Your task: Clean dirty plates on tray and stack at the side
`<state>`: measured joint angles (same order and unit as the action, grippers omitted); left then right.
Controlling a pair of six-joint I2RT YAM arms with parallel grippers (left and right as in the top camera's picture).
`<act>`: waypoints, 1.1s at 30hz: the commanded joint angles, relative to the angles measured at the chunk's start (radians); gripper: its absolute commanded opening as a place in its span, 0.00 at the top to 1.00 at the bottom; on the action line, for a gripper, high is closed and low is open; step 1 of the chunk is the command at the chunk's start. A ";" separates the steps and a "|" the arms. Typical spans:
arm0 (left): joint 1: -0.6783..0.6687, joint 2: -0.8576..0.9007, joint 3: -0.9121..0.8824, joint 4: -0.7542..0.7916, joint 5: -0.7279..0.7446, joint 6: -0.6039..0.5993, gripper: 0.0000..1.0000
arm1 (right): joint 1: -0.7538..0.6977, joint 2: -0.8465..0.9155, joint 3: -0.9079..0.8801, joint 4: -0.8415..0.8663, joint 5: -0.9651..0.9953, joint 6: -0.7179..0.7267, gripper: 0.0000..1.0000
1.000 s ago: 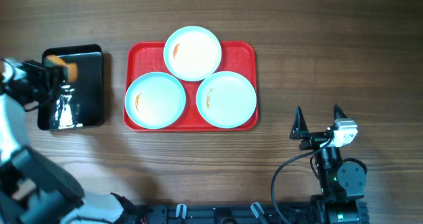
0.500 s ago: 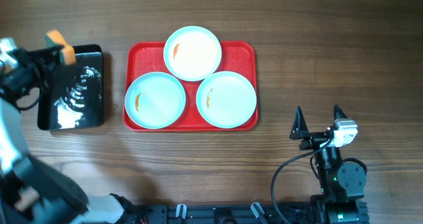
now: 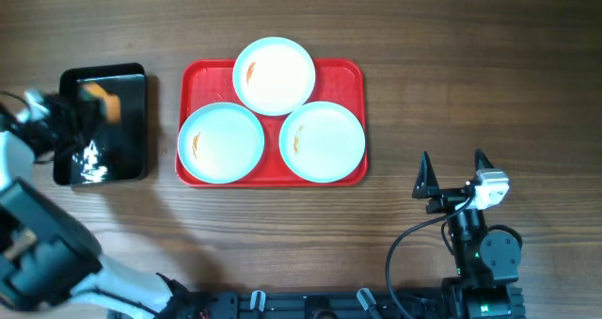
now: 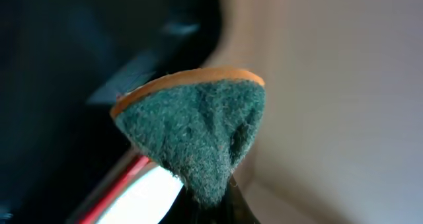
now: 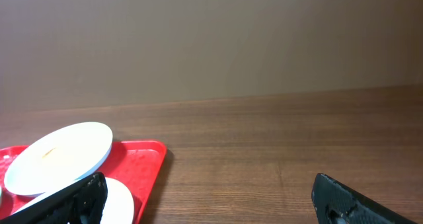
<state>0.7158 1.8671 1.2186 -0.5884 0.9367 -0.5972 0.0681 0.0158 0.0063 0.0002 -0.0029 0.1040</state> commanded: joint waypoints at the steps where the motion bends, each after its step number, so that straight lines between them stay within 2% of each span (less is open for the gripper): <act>1: 0.007 -0.036 -0.001 -0.011 0.092 0.063 0.96 | -0.004 -0.002 -0.001 0.005 -0.008 0.008 0.00; 9: 0.009 -0.349 0.030 -0.010 0.050 0.062 0.96 | -0.004 -0.002 -0.001 0.005 -0.008 0.008 0.00; 11: 0.008 -0.431 0.030 -0.014 -0.031 0.063 0.96 | -0.004 -0.002 -0.001 0.005 -0.008 0.008 0.00; 13: 0.006 -0.478 0.030 -0.038 -0.196 0.066 0.96 | -0.004 -0.002 -0.001 0.005 -0.008 0.008 0.00; 16: -0.003 -0.460 0.021 -0.076 -0.326 0.084 0.96 | -0.004 -0.002 -0.001 0.005 -0.008 0.008 0.00; 25: -0.004 -0.118 -0.031 -0.098 -0.309 0.174 0.96 | -0.004 -0.002 -0.001 0.005 -0.008 0.008 0.00; 29: -0.004 -0.129 -0.022 -0.106 -0.299 0.175 0.96 | -0.004 -0.002 -0.001 0.005 -0.008 0.008 0.00; 33: -0.004 -0.253 0.003 -0.132 -0.298 0.175 0.96 | -0.004 -0.002 -0.001 0.005 -0.008 0.008 0.00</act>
<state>0.7155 1.7557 1.1770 -0.7090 0.6281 -0.4522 0.0681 0.0158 0.0063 0.0002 -0.0029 0.1040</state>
